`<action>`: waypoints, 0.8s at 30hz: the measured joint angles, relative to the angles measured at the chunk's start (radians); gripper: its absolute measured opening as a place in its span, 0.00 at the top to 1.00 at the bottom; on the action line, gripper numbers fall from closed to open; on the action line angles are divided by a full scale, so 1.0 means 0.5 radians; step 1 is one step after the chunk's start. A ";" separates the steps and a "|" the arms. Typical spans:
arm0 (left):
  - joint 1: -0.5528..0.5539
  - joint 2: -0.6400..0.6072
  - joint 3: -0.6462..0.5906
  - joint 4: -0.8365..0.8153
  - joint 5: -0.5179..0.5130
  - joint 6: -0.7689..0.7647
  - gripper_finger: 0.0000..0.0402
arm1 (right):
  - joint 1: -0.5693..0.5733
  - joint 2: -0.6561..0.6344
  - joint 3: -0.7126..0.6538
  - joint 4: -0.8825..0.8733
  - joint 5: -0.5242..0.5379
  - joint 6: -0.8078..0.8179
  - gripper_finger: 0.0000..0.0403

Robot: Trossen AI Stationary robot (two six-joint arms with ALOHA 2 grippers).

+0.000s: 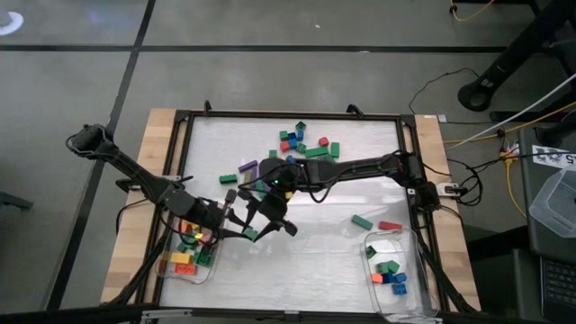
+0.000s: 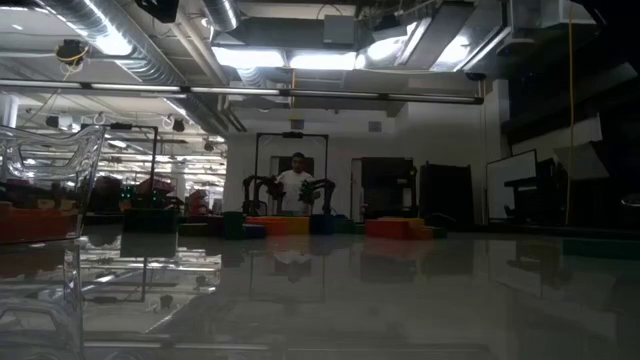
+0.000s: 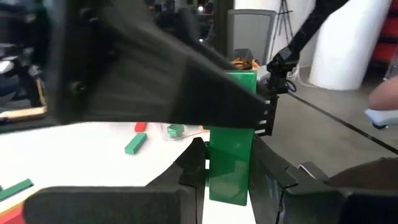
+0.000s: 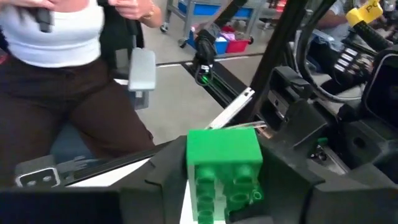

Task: Sort blocks by size
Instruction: Put the large green game piece into the left transparent bin

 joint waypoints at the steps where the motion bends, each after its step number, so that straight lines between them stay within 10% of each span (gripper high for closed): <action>1: 0.002 0.000 0.000 0.001 -0.016 -0.023 0.83 | 0.011 0.000 0.000 0.005 0.043 0.020 0.52; 10: 0.003 0.001 -0.001 -0.038 -0.011 -0.146 0.83 | 0.056 -0.023 0.000 -0.113 0.295 0.048 0.34; 24: -0.101 -0.441 0.051 -0.775 0.058 -0.344 0.81 | 0.048 -0.485 0.005 -0.911 1.059 0.242 0.39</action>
